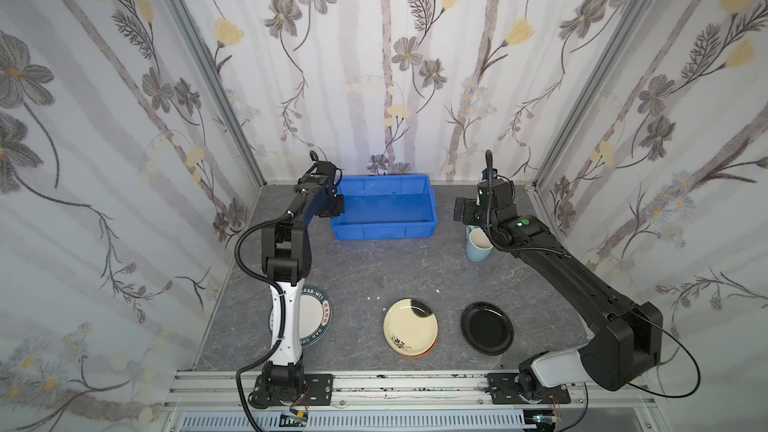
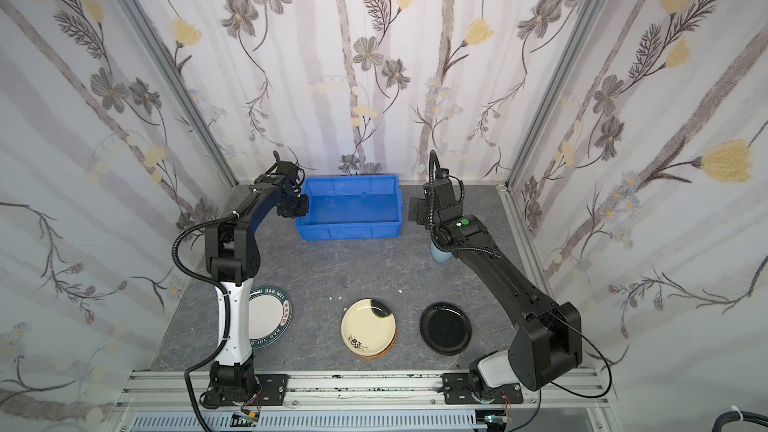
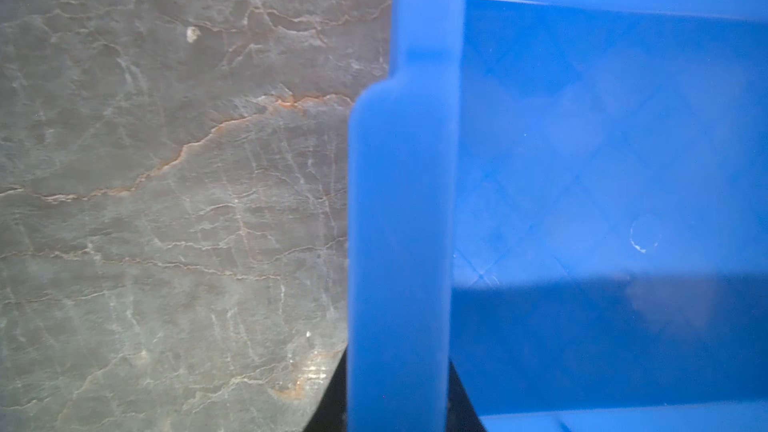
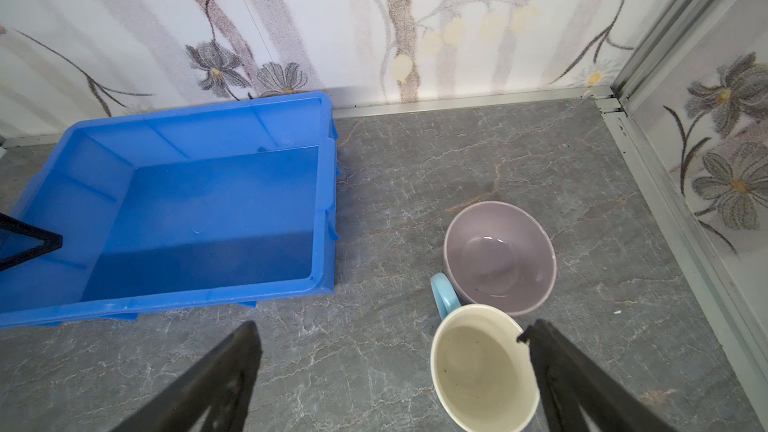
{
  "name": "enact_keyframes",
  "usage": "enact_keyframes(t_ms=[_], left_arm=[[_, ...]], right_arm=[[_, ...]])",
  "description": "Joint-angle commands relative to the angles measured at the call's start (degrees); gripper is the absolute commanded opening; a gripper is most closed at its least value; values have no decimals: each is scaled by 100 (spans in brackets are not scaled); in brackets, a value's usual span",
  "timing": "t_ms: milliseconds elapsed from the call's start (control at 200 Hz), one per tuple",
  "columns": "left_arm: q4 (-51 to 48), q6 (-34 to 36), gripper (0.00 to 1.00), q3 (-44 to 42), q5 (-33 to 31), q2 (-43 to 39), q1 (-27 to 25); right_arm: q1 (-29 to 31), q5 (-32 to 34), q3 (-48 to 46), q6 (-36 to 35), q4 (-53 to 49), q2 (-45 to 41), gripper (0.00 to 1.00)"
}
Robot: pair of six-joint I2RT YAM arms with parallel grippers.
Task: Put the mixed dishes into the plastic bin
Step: 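Drag the bin toward the mug with the left gripper while the right gripper lowers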
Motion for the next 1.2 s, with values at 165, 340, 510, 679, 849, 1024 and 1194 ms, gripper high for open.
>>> enact_keyframes(t_ms=[165,340,510,679,849,1024,1194], left_arm=[[-135,255,7,-773,71,-552,-252],[69,96,9,-1475,36,-1071,-363],[114,-37,10,-1883,105,-1350,-442],[262,-123,13,-2296,183,-1560,-559],[371,-90,13,-2534,211,-1700,-682],[295,-193,14,-2729,304,-1838,-702],[383,-279,19,-3061,292,-2043,-720]], right_arm=[[-170,-216,-285,179,20,-229,100],[-758,-684,-411,823,-111,-263,93],[-1148,-779,-236,964,-514,25,79],[-1442,-1224,-162,1192,-674,427,69],[-1534,-1303,36,1186,-1059,864,64],[-1561,-1345,69,1171,-1164,1026,63],[-1607,-1369,10,1120,-1234,1140,61]])
